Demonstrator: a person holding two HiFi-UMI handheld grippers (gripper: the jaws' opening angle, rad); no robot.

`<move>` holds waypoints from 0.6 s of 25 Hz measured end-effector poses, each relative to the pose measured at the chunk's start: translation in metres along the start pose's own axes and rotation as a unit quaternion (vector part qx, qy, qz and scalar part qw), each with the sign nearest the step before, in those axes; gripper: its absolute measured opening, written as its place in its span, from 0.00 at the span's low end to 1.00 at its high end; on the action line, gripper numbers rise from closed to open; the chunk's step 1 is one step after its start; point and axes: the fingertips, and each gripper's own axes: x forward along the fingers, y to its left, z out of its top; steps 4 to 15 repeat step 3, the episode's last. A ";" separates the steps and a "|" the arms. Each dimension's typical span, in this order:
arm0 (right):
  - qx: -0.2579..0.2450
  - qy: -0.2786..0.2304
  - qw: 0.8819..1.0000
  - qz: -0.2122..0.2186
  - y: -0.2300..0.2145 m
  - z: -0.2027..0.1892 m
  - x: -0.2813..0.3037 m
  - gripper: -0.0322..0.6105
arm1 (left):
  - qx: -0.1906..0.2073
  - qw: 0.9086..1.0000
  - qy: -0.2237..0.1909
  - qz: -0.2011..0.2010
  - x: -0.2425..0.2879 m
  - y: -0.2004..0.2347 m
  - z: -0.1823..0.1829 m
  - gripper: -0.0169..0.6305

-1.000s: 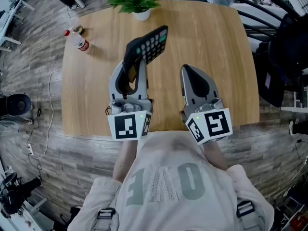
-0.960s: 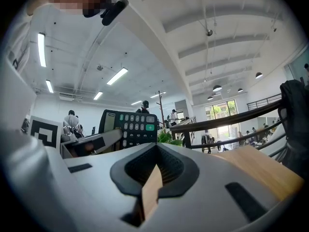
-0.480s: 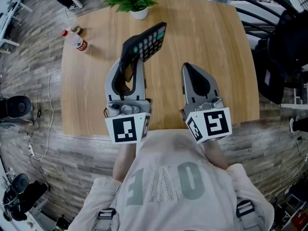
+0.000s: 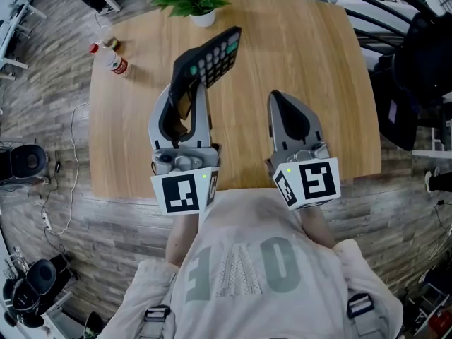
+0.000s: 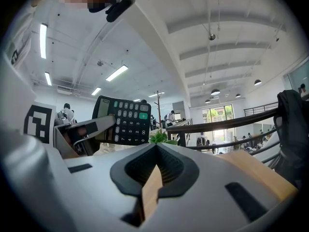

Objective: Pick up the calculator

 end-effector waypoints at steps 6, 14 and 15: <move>-0.002 0.002 1.000 0.001 0.000 -0.002 -0.001 0.08 | 0.001 1.000 -0.004 0.000 -0.001 -0.001 0.003 0.22; -0.002 0.002 1.000 0.001 0.000 -0.002 -0.001 0.08 | 0.001 1.000 -0.004 0.000 -0.001 -0.001 0.003 0.22; -0.002 0.002 1.000 0.001 0.000 -0.002 -0.001 0.08 | 0.001 1.000 -0.004 0.000 -0.001 -0.001 0.003 0.22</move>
